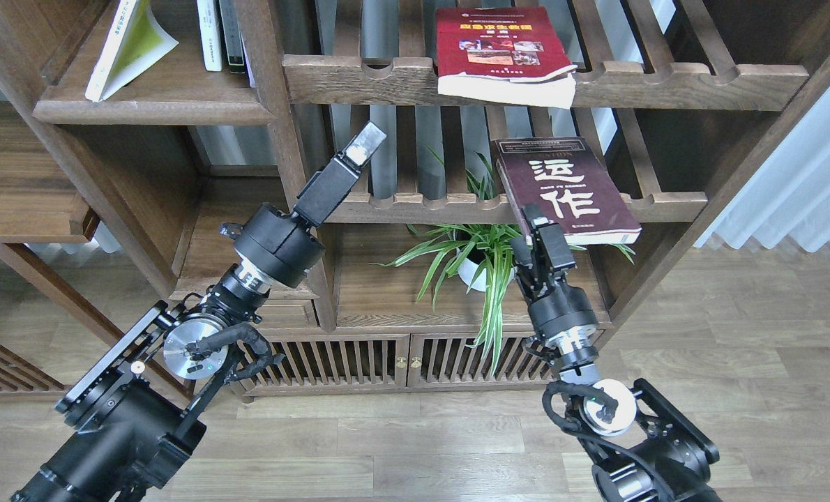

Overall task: Organize books on shelf
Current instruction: 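Grasp the dark red book with the right gripper and tilt it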

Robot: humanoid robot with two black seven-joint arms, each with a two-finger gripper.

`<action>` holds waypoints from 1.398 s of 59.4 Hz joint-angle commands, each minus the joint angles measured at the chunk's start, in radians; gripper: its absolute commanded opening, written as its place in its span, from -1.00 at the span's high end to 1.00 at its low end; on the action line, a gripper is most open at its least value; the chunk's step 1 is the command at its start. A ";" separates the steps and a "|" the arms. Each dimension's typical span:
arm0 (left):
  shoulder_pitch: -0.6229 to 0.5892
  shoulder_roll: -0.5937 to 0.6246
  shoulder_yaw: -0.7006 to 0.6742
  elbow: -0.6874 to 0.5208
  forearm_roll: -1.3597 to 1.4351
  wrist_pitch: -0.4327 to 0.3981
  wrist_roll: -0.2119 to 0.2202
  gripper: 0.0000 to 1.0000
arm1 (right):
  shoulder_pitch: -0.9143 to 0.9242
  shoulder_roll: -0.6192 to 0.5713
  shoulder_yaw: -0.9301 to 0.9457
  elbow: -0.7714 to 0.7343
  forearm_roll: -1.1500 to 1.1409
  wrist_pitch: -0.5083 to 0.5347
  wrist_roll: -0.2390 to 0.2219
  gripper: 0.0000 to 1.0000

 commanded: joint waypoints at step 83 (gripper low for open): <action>-0.004 0.000 -0.002 -0.001 0.004 0.000 0.020 -0.92 | 0.152 -0.018 0.111 -0.117 0.028 -0.262 -0.002 -0.83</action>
